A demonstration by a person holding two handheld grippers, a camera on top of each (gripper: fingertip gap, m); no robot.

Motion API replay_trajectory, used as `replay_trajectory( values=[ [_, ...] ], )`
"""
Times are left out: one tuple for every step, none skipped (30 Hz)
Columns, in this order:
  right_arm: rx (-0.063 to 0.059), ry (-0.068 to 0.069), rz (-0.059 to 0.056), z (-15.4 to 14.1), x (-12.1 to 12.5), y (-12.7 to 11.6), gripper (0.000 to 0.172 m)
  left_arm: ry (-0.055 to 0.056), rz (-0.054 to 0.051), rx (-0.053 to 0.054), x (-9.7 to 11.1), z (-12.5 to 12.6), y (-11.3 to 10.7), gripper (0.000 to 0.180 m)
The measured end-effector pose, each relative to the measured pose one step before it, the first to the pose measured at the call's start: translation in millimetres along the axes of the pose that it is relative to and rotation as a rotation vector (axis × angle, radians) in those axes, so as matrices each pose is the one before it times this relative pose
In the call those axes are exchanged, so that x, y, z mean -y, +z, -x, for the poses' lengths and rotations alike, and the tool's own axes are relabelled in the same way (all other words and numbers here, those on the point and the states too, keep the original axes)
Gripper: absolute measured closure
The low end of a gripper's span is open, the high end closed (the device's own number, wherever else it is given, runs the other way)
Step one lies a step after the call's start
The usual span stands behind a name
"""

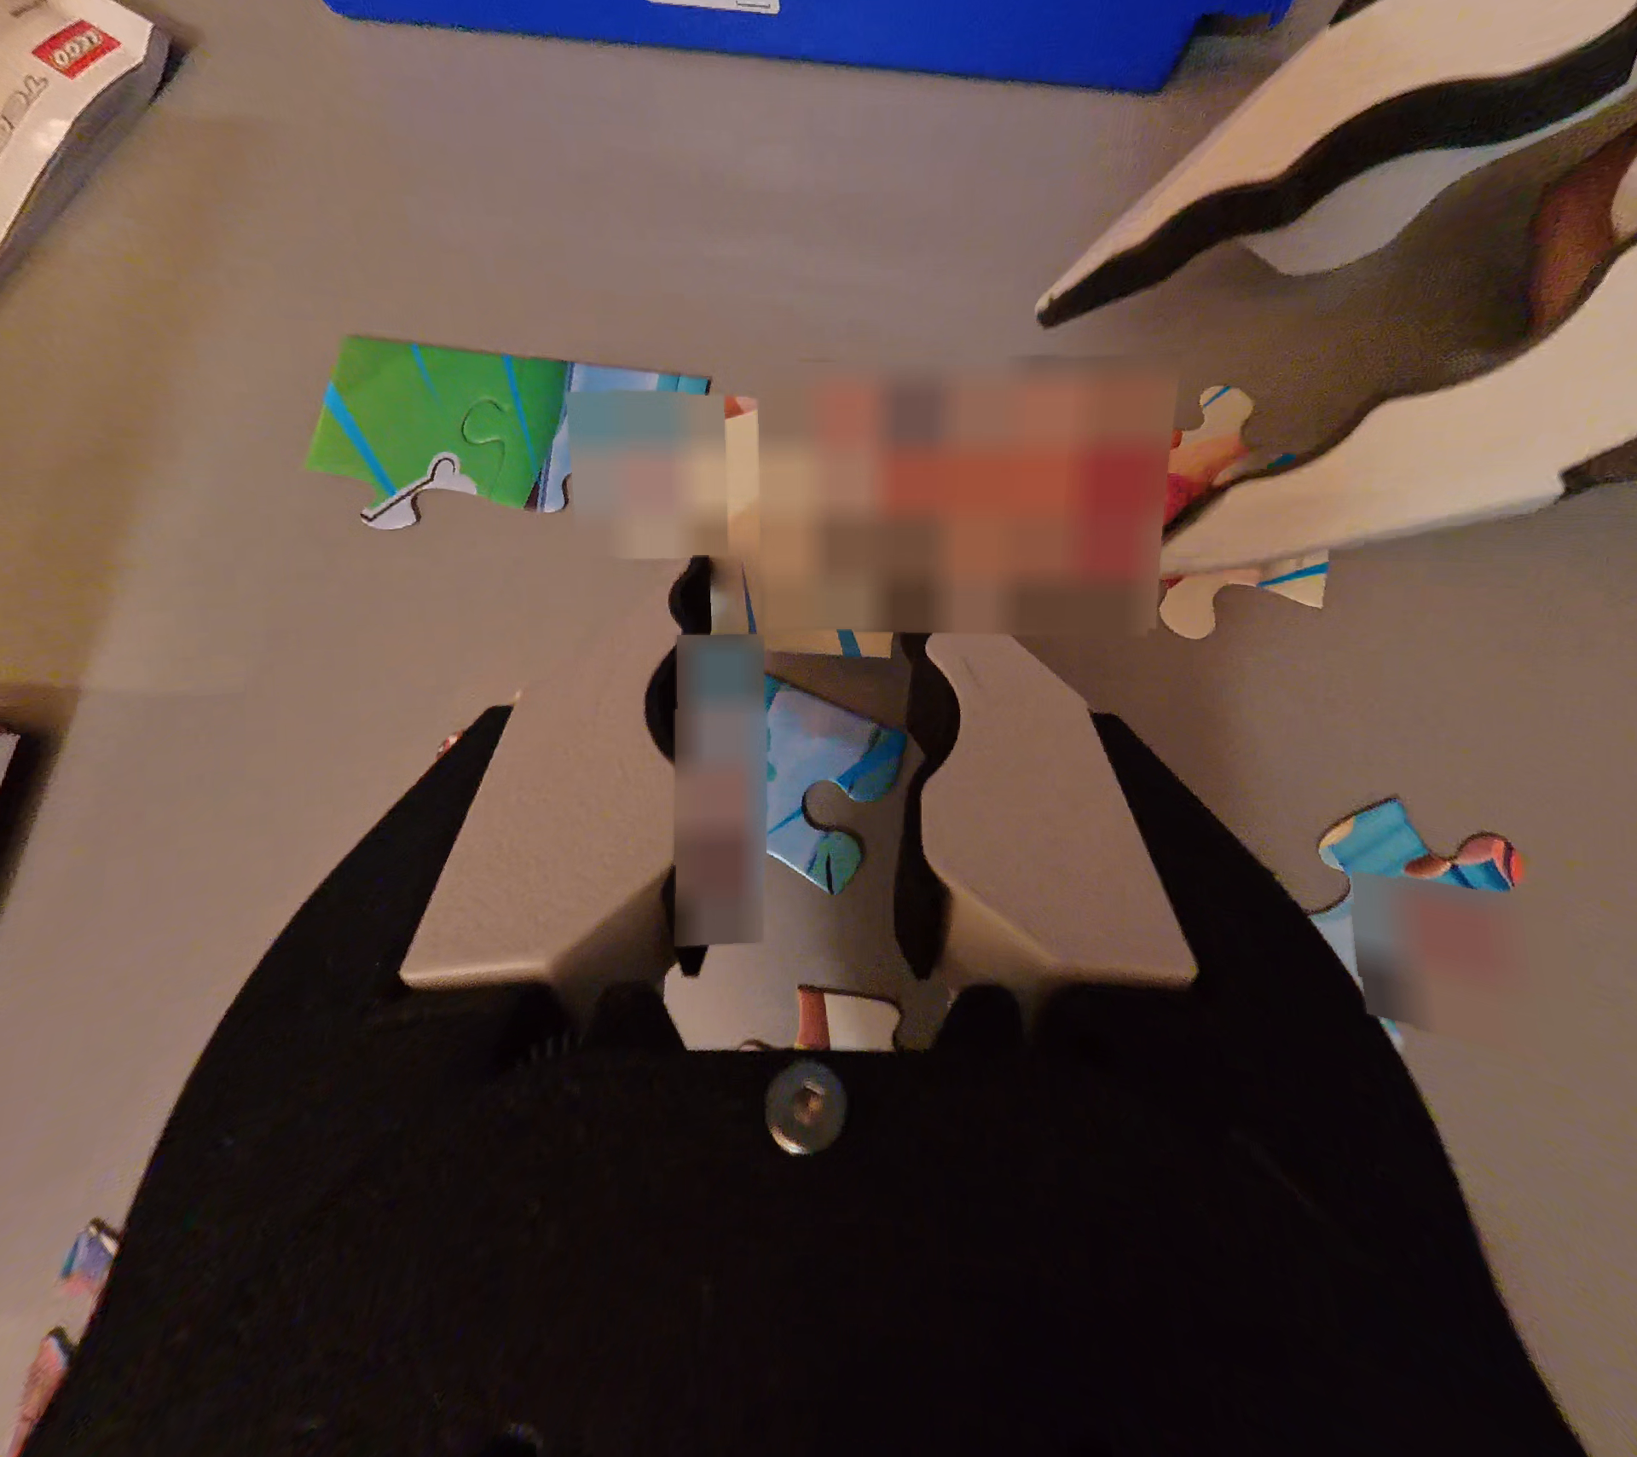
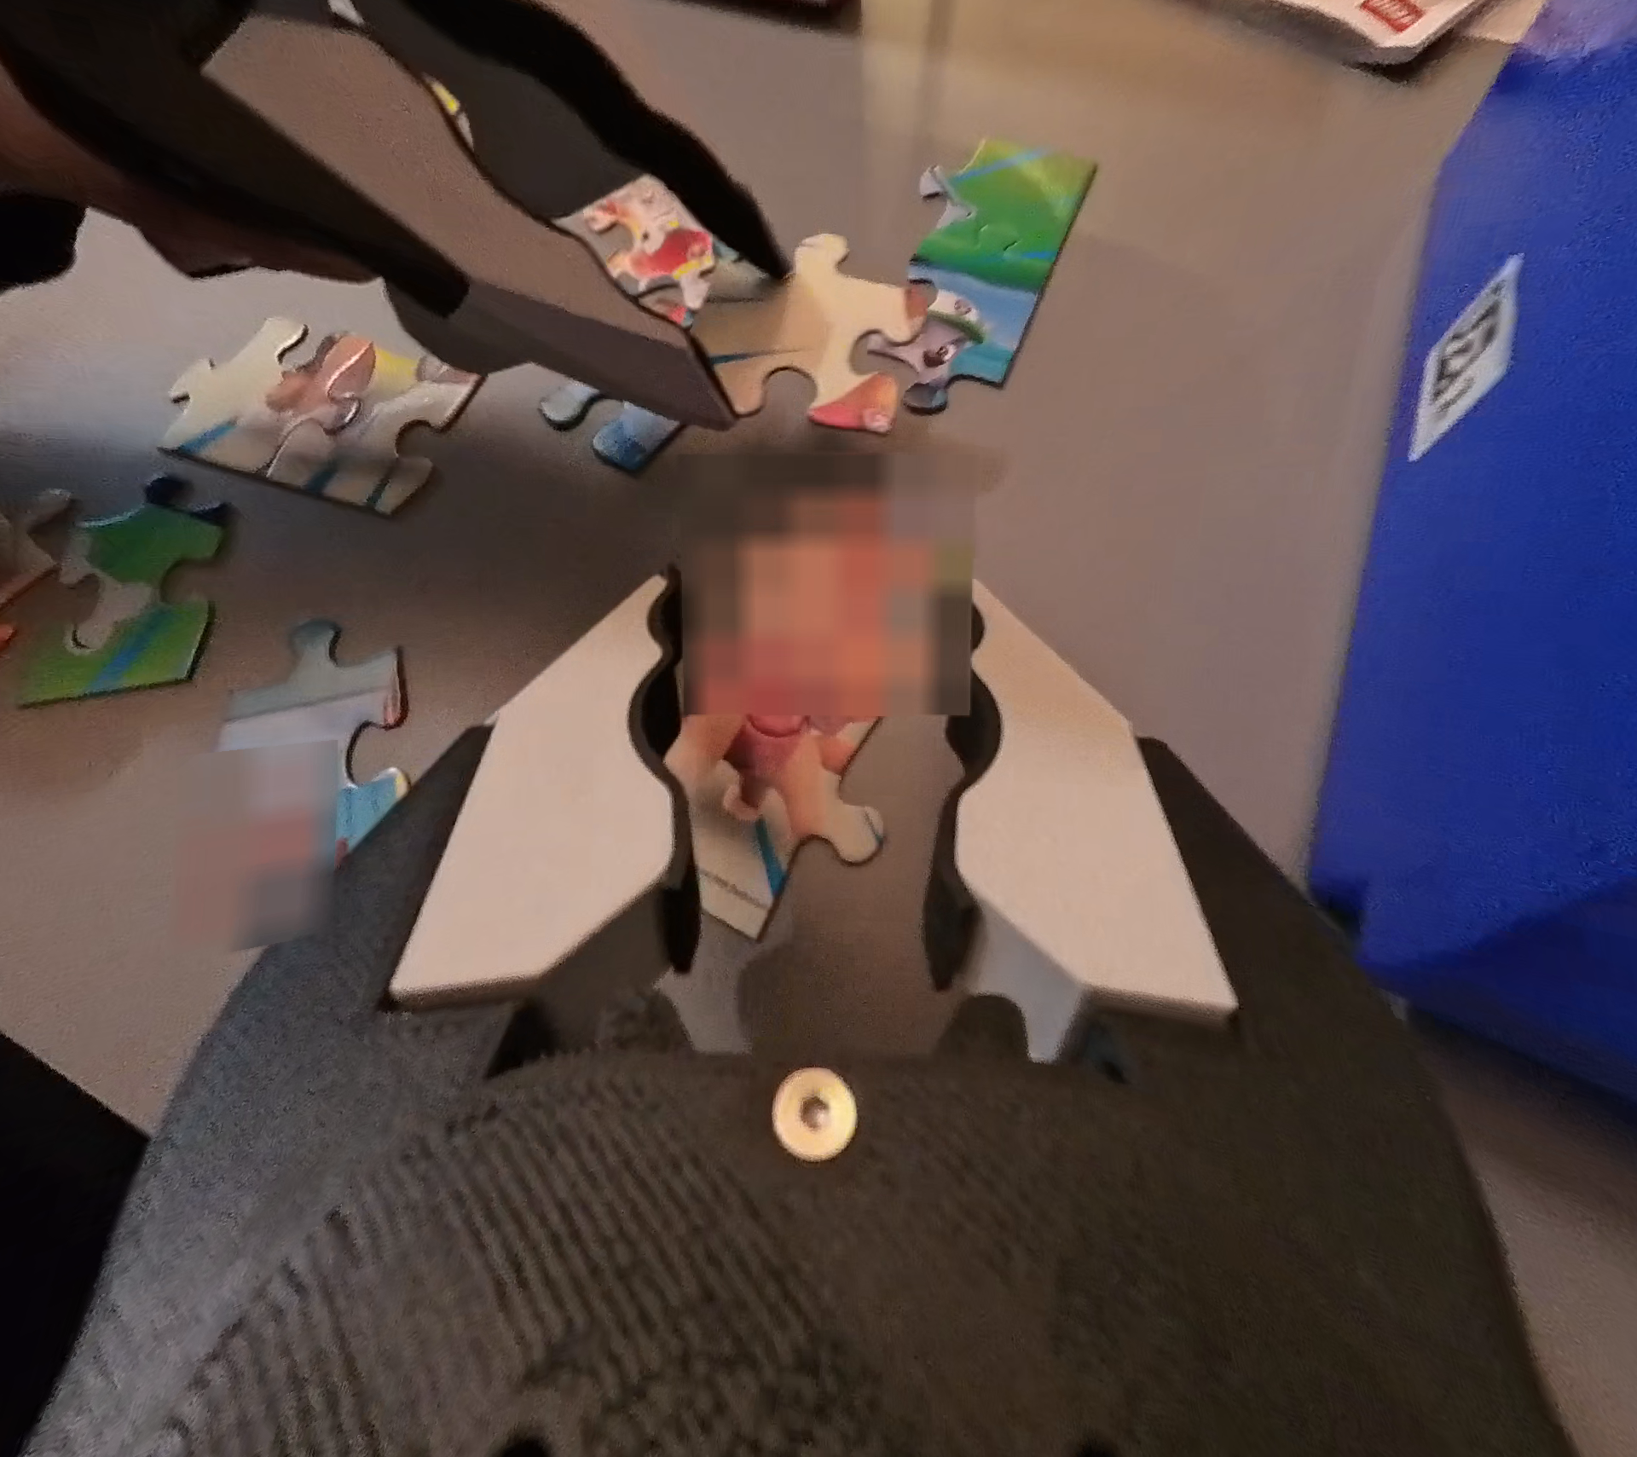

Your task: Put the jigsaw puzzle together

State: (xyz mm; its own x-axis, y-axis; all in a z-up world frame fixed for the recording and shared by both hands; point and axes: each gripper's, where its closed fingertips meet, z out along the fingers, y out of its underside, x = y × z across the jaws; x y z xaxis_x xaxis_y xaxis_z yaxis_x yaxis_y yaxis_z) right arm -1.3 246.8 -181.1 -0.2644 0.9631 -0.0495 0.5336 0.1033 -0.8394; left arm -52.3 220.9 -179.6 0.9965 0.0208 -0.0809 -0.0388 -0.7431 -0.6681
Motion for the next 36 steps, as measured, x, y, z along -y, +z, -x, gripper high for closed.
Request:
replay_trajectory(
  values=[
    [0.0085,-0.0069,0.0158,2.42,-2.92,2.53,0.113,0.0080,0.0100,0.0044,-0.87,-0.06,1.37,0.139],
    [0.0049,-0.0040,0.0178,1.14,-2.94,2.07,0.113,0.0049,0.0091,-0.0001,-1.13,-0.77,0.69,0.139],
    [0.0010,-0.0024,0.0193,0.22,-2.92,1.30,0.113,0.0035,0.0049,-0.0017,-0.79,-1.14,0.22,0.139],
    [0.0009,-0.0018,0.0144,-0.04,-2.26,0.84,0.112,0.0020,0.0043,-0.0039,-0.95,-1.73,-0.24,0.139],
    [0.0032,0.0001,0.0131,0.27,-2.12,0.67,0.112,0.0003,0.0059,-0.0065,-1.22,-2.33,-0.27,0.139],
    [0.0044,0.0004,0.0129,0.45,-2.15,0.75,0.113,0.0002,0.0071,-0.0072,-1.49,-2.75,-0.08,0.139],
    [0.0019,-0.0008,0.0135,0.05,-2.07,0.89,0.113,0.0023,0.0068,-0.0052,-1.75,-3.04,0.02,0.139],
    [-0.0012,-0.0030,0.0145,-0.14,-2.27,0.91,0.112,0.0037,0.0070,-0.0031,-1.89,-3.05,0.02,0.139],
    [-0.0019,-0.0060,0.0152,-0.19,-2.39,1.13,0.112,0.0047,0.0057,-0.0022,-1.67,-3.35,-0.04,0.139],
    [-0.0031,-0.0083,0.0120,-0.31,-1.77,0.92,0.111,0.0058,0.0043,-0.0007,-1.55,-3.26,-0.28,0.139],
    [-0.0056,-0.0086,0.0007,-0.69,-0.11,0.11,0.112,0.0080,0.0029,0.0008,-1.43,-3.09,-0.52,0.139],
    [-0.0018,-0.0048,0.0015,-0.34,-0.16,0.11,0.113,0.0076,0.0034,0.0041,-1.32,-2.06,-0.63,0.139],
    [0.0022,-0.0010,-0.0001,0.02,0.04,0.03,0.113,0.0059,0.0045,0.0057,-1.42,-1.45,-0.63,0.139],
    [0.0034,0.0006,-0.0005,0.01,0.04,-0.01,0.113,0.0042,0.0039,0.0034,-1.19,-1.27,-0.79,0.139],
    [0.0038,0.0010,-0.0006,0.03,0.04,-0.17,0.113,0.0011,0.0013,0.0011,-1.00,-1.11,-0.77,0.139],
    [0.0033,-0.0001,-0.0004,-0.02,-0.04,-0.10,0.113,-0.0023,-0.0012,-0.0019,-0.74,-1.15,-0.83,0.139],
    [0.0023,-0.0010,-0.0001,-0.10,-0.20,-0.10,0.113,-0.0043,-0.0002,-0.0054,-1.03,-1.32,-0.57,0.139],
    [0.0015,-0.0012,0.0000,-0.13,-0.13,-0.15,0.113,-0.0046,-0.0021,-0.0088,-1.14,-1.64,-0.46,0.139],
    [0.0012,-0.0021,0.0003,-0.10,-0.20,-0.21,0.114,-0.0055,-0.0033,-0.0099,-1.08,-1.68,-0.06,0.139],
    [0.0010,-0.0034,0.0006,-0.01,-0.27,-0.25,0.114,-0.0046,-0.0023,-0.0127,-1.62,-1.95,0.19,0.139],
    [0.0005,-0.0053,0.0008,-0.24,-0.53,-0.37,0.115,-0.0027,0.0003,-0.0154,-2.20,-2.32,0.45,0.139],
    [0.0009,-0.0058,0.0008,-0.38,-0.63,-0.49,0.116,-0.0034,0.0030,-0.0141,-2.46,-2.17,0.60,0.139],
    [0.0017,-0.0046,0.0005,-0.27,-0.53,-0.56,0.117,-0.0007,0.0036,-0.0117,-2.52,-1.82,0.58,0.139],
    [0.0041,-0.0032,0.0001,-0.15,-0.69,-0.78,0.118,0.0025,0.0019,-0.0066,-2.06,-1.26,0.61,0.139],
    [0.0065,-0.0016,0.0000,0.03,-0.66,-0.92,0.119,0.0053,0.0016,-0.0056,-1.58,-1.10,0.59,0.139],
    [0.0087,-0.0001,0.0001,0.14,-0.68,-0.95,0.120,0.0063,-0.0006,-0.0055,-0.92,-1.39,0.50,0.139],
    [0.0108,0.0014,-0.0002,0.36,-0.60,-1.06,0.121,0.0060,-0.0012,-0.0023,-0.34,-1.04,0.41,0.139],
    [0.0118,0.0030,-0.0008,0.50,-0.47,-0.99,0.121,0.0066,-0.0013,-0.0010,-0.09,-0.89,0.47,0.139],
    [0.0112,0.0036,-0.0008,0.57,-0.30,-0.81,0.120,0.0070,-0.0022,-0.0043,0.26,-1.31,0.57,0.139],
    [0.0077,0.0036,-0.0009,0.33,-0.23,-0.58,0.121,0.0033,-0.0009,-0.0034,0.29,-1.11,0.66,0.139],
    [0.0039,0.0027,-0.0012,0.03,0.01,-0.31,0.120,0.0003,0.0030,0.0006,-0.24,-0.33,0.79,0.139],
    [0.0004,0.0002,0.0000,0.07,0.00,0.00,0.120,-0.0011,0.0050,0.0052,-0.53,0.72,0.90,0.139],
    [-0.0024,-0.0037,0.0021,0.05,-0.16,0.07,0.120,-0.0020,-0.0014,0.0026,0.37,0.55,0.49,0.139],
    [-0.0042,-0.0069,0.0034,0.13,-0.20,0.17,0.120,-0.0051,-0.0026,0.0027,0.56,0.85,0.12,0.139],
    [-0.0048,-0.0077,0.0033,0.02,-0.25,0.10,0.120,-0.0038,0.0008,0.0035,-0.05,1.14,0.03,0.139],
    [-0.0042,-0.0060,0.0027,0.00,-0.21,0.21,0.120,-0.0002,0.0007,-0.0026,-0.20,0.22,0.15,0.139]
  ],
)
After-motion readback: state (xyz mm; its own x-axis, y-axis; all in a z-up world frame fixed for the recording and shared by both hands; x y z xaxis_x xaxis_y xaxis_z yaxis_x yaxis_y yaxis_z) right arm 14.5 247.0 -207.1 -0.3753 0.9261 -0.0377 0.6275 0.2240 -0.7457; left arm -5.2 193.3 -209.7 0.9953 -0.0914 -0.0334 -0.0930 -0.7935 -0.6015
